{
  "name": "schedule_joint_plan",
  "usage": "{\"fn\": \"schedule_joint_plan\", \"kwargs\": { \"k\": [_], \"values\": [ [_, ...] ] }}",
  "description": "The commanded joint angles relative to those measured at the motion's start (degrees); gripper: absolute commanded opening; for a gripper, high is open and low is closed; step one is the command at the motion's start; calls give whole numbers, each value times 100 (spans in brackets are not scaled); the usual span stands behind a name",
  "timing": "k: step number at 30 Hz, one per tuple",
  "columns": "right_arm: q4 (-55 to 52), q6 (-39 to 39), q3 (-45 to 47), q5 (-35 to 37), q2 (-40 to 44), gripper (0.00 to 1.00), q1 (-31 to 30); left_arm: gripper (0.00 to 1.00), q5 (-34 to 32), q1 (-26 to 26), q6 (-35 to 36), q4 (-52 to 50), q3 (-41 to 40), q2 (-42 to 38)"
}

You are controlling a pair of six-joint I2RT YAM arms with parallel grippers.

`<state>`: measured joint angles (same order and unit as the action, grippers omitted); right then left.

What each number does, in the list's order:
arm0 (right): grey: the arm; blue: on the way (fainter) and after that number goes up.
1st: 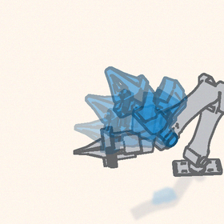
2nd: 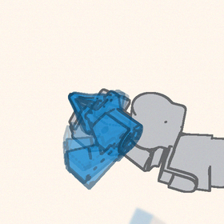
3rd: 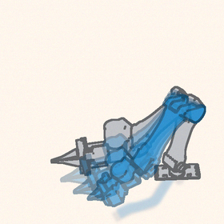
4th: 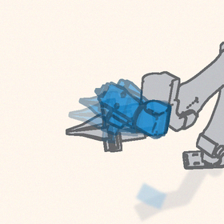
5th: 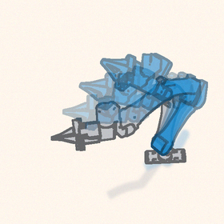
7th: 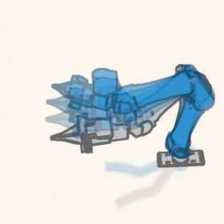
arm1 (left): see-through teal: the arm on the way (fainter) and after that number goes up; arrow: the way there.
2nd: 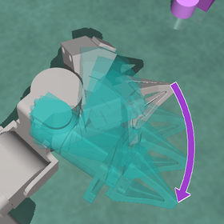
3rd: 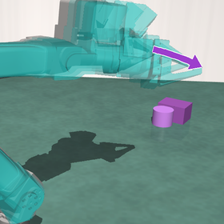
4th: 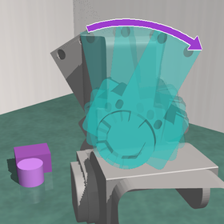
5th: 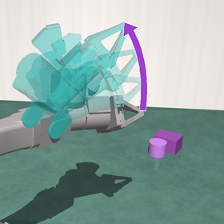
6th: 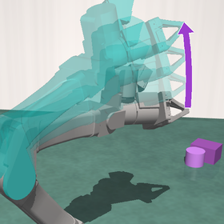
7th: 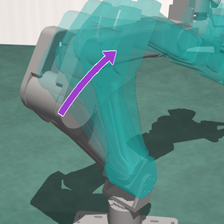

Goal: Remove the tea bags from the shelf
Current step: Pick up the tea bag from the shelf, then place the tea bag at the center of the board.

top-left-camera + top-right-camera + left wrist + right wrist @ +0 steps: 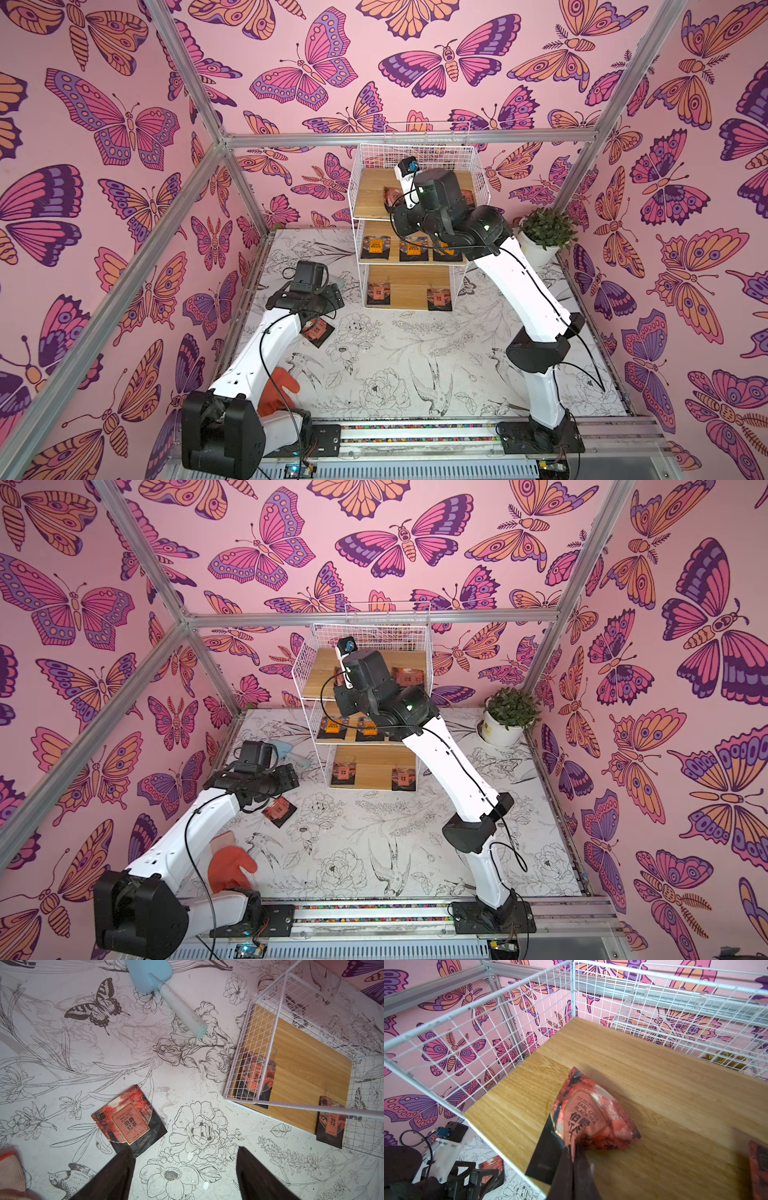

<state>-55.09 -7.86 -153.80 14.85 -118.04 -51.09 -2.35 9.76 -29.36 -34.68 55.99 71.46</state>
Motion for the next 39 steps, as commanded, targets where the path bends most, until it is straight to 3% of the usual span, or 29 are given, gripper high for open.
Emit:
{"fn": "schedule_joint_plan", "kwargs": {
  "k": [1,7,19,22,25,28,33,39],
  "values": [
    [-88,196,37,-104,487,0,34,80,2,-29,95,17,26,-214],
    [-273,413,233,337,1331,0,20,80,89,-29,90,10,20,-404],
    [-79,329,3245,2472,4226,0,249,80,239,-34,101,-16,79,-554],
    [-88,-246,4297,1986,4704,0,1235,80,259,-30,124,-19,96,-537],
    [30,-818,5522,826,4932,0,2628,80,266,-35,158,-44,129,-513],
    [480,-1116,6814,-117,4900,0,3608,80,251,-30,195,-84,169,-511],
    [1307,-1269,8241,-555,4515,0,4053,81,222,-30,253,-168,228,-478],
    [1615,-1416,8754,-752,3942,0,4149,81,269,-30,231,-165,237,-364]
  ]
}}
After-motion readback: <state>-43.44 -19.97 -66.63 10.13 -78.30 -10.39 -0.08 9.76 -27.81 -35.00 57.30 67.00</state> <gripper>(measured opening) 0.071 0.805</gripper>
